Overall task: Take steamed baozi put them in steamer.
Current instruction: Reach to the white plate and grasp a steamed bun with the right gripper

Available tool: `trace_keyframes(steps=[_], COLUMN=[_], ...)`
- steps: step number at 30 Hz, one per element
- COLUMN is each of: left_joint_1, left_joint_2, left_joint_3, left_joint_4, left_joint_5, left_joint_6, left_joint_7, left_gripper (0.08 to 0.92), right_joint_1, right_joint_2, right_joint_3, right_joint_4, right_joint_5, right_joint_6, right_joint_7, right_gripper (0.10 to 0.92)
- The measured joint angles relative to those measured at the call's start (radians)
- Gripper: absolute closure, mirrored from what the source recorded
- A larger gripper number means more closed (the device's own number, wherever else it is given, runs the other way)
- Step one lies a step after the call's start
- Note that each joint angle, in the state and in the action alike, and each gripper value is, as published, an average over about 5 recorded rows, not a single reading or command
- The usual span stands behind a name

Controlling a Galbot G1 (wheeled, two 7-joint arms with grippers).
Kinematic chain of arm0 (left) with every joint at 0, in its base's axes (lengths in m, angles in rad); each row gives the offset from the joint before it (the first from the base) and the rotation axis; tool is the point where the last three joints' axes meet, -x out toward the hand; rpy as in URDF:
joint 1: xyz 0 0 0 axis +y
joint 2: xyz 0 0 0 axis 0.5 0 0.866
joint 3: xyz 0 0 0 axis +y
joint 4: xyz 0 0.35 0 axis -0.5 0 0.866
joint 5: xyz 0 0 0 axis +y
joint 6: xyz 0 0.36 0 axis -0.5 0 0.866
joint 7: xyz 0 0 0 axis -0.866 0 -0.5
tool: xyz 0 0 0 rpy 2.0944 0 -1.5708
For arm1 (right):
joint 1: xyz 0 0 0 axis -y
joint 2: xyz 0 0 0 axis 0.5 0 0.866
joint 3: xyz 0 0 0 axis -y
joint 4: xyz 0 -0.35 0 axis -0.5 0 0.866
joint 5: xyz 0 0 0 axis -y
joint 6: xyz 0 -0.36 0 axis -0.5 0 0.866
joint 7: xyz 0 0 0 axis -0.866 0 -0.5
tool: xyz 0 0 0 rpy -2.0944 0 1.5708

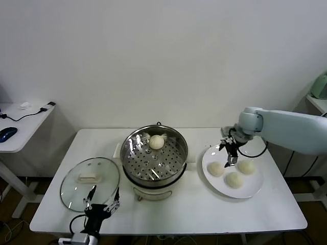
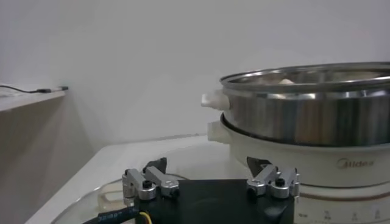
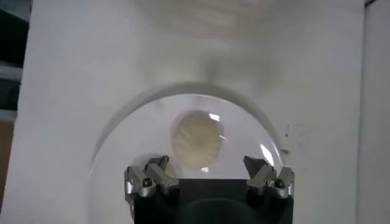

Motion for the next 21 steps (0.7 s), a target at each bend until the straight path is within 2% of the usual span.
trace_keyframes(steps=[17,21], left_joint_1=[0.0,-0.002], left_joint_2=[0.001,0.001], left_joint_3=[0.001,0.004], left_joint_4=[0.01,0.012], left_joint_5=[-0.001,-0.001], left_joint_6=[-0.004,-0.004], left_joint_7=[-0.001,-0.002], left_gripper=[0.177,0.177], right_joint_1=[-0.167,-0.178], right_joint_2=[0.039,0.041], right_joint_3=[0.125,0.136], right_joint_4=[-0.084,-0.092], right_joint_5=[-0.048,-0.052], right_joint_6=[-0.054,-0.055], right_joint_7=[0.052,0.051], right_gripper=[0.203,0.263])
